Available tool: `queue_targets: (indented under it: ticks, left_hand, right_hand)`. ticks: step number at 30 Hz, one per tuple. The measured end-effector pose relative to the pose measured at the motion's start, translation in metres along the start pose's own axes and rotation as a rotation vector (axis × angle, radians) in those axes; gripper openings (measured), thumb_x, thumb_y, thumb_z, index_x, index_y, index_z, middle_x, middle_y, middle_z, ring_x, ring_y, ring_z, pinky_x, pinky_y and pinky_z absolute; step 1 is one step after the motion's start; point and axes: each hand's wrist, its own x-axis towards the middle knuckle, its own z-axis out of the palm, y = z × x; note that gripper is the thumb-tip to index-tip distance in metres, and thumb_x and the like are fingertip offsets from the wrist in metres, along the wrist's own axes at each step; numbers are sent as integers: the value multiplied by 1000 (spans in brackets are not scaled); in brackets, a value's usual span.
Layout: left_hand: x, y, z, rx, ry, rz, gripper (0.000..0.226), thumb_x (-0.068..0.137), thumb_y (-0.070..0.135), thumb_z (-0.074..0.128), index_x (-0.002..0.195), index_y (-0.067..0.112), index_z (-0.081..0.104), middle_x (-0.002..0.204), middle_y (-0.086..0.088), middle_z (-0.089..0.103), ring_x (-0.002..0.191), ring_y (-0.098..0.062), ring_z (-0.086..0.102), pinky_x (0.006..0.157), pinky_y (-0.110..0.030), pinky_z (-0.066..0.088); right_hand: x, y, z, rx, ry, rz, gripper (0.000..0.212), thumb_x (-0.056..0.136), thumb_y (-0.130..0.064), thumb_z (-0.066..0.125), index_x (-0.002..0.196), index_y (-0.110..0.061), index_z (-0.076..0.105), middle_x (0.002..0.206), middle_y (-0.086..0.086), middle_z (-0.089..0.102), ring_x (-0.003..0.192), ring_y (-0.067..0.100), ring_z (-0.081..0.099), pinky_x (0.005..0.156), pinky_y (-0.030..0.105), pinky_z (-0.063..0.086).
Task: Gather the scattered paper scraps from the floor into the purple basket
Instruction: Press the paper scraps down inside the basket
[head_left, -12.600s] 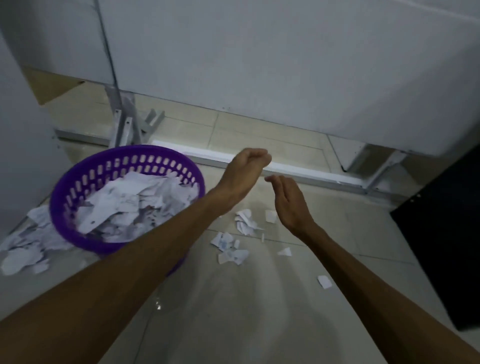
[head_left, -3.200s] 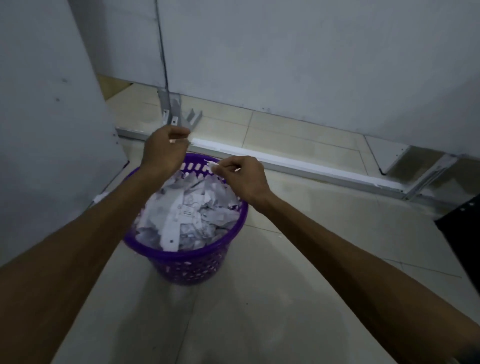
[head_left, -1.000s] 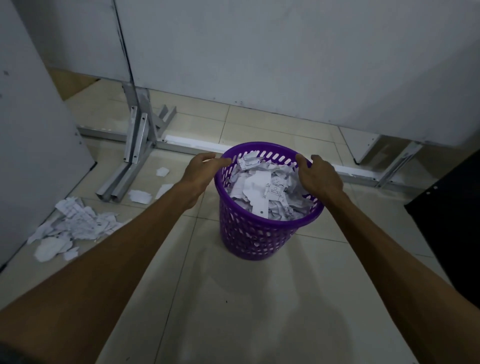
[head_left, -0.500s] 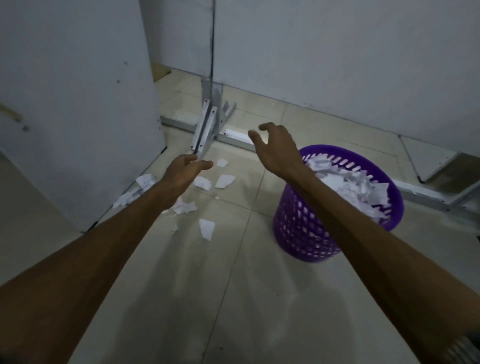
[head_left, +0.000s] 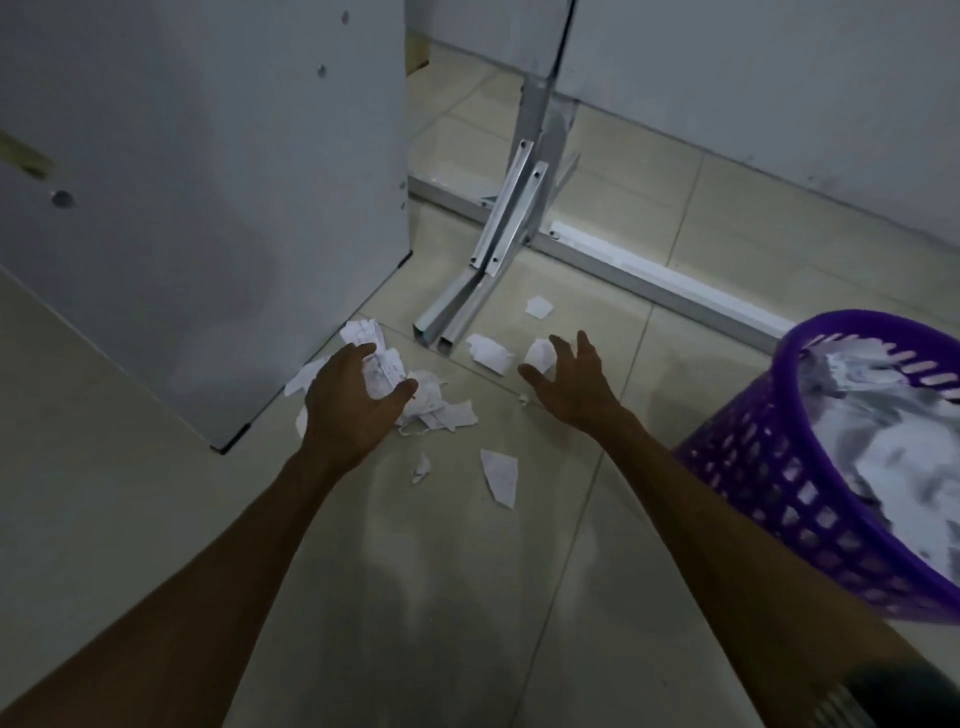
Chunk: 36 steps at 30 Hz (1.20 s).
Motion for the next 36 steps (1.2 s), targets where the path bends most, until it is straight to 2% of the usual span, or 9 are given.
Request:
queue_targets:
  ticks: [4, 8, 14, 17, 20, 23, 27, 31, 36]
  left_hand:
    - [8, -29, 9, 171, 92, 31, 65, 80, 57, 63, 127, 13, 57, 129, -13, 57, 121, -30, 50, 103, -48, 39]
    - [16, -43, 19, 239, 153, -66, 77, 84, 56, 63, 143, 12, 40, 150, -19, 36, 140, -33, 31, 115, -51, 21]
    - [35, -45, 24, 215, 255, 66, 62, 81, 53, 67, 130, 18, 51, 147, -9, 42, 140, -27, 33, 111, -56, 26]
    - [49, -44, 30, 151, 86, 76, 82, 83, 54, 66, 150, 27, 27, 162, -5, 12, 148, -24, 13, 116, -61, 9]
    - [58, -48, 38, 379, -163, 19, 94, 82, 74, 43, 155, 32, 1, 164, -3, -6, 150, -23, -3, 113, -65, -4]
    - [36, -59, 46, 585, -245, 115, 98, 76, 85, 20, 155, 31, 1, 163, -2, -7, 149, -23, -8, 113, -65, -6]
    - [0, -61, 57, 574, -234, 201, 91, 81, 82, 18, 155, 31, 4, 163, -1, -7, 149, -23, -10, 112, -61, -11]
    - [-17, -41, 68, 405, -278, 168, 71, 95, 63, 25, 155, 29, 8, 163, -1, -1, 150, -18, -7, 113, -57, -15]
    - [-41, -16, 74, 24, -347, 130, 61, 103, 37, 34, 154, 23, 4, 163, 1, 4, 149, -11, -5, 117, -49, -16]
  right_hand:
    - [52, -3, 7, -82, -87, -49, 78, 97, -59, 40, 157, -26, 2, 162, 14, -19, 150, 35, -8, 119, 56, 5]
    - [101, -13, 16, -55, -60, -30, 75, 94, -70, 28, 156, -37, 3, 163, 7, -20, 150, 34, -11, 116, 63, -2]
    - [108, -14, 48, -168, -35, -143, 74, 92, -75, 13, 155, -37, 5, 165, 3, -5, 150, 37, -11, 111, 68, -8]
    - [87, -12, 58, -168, -13, -294, 76, 87, -77, 3, 154, -41, 8, 166, 1, -1, 151, 33, -9, 113, 68, -8]
    - [55, -8, 70, -218, -20, -385, 72, 87, -75, -1, 153, -47, 8, 166, -2, -2, 151, 27, -9, 115, 63, -11]
    - [16, 7, 85, -187, 25, -458, 70, 91, -74, 2, 154, -45, 11, 165, -6, 1, 152, 19, -8, 118, 56, -11]
    - [-7, 19, 93, -43, 29, -494, 74, 89, -79, 18, 153, -46, 5, 164, -11, 9, 151, 9, -5, 121, 49, -8]
    - [-20, 12, 90, 159, -57, -501, 98, 77, -84, 46, 151, -47, -6, 160, -20, 8, 149, 4, -5, 122, 45, -9]
    - [-50, -7, 102, 103, -20, -670, 102, 76, -87, 33, 154, -37, -10, 161, -15, -18, 150, 12, -19, 120, 52, -8]
